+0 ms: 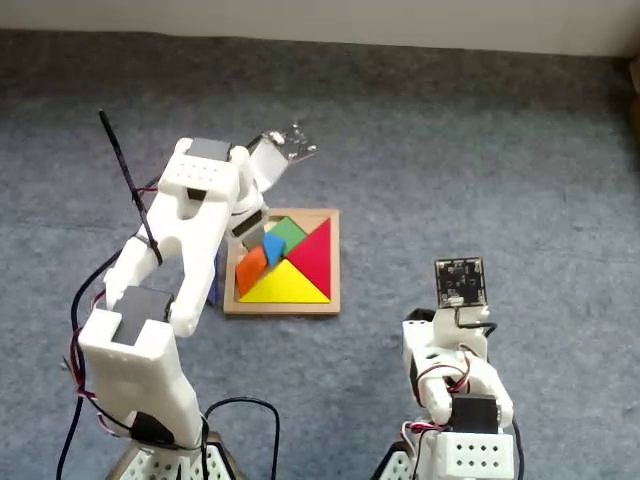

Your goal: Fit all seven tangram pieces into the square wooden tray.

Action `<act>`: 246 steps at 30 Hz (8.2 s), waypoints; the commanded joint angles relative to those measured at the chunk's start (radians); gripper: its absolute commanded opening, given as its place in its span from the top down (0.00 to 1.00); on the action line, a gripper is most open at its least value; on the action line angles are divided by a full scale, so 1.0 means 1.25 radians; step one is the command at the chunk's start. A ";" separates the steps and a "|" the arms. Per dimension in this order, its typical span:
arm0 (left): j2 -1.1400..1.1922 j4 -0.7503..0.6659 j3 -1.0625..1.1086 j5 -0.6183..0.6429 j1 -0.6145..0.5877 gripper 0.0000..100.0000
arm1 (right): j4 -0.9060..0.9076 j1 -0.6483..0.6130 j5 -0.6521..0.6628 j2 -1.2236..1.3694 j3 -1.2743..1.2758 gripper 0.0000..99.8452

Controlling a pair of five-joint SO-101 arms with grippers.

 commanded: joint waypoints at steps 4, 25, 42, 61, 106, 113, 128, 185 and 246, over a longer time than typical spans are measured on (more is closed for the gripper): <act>-0.096 -0.043 0.129 -0.004 0.020 0.83 | -0.003 0.009 -0.005 -0.012 0.117 0.99; -0.101 -0.137 0.303 -0.117 -0.014 0.83 | -0.003 0.009 -0.005 -0.012 0.117 0.99; -0.131 -0.070 0.303 -0.187 -0.069 0.83 | -0.003 0.009 -0.005 -0.012 0.117 0.99; -0.509 -0.052 0.436 0.201 -0.213 0.72 | -0.003 0.009 -0.005 -0.012 0.117 0.99; -0.209 -0.249 0.433 0.417 -0.193 0.72 | -0.003 0.009 -0.005 -0.012 0.117 0.99; -0.208 -0.214 0.435 0.417 -0.154 0.78 | -0.003 0.009 -0.005 -0.012 0.117 0.99; -0.257 -0.163 0.388 0.404 -0.154 0.85 | -0.003 0.009 -0.005 -0.012 0.117 0.99; 0.009 0.066 -0.187 0.167 -0.211 0.77 | -0.003 0.009 -0.005 -0.012 0.117 0.99; 0.233 0.076 -0.395 0.155 -0.041 0.77 | -0.003 0.009 -0.005 -0.012 0.117 0.99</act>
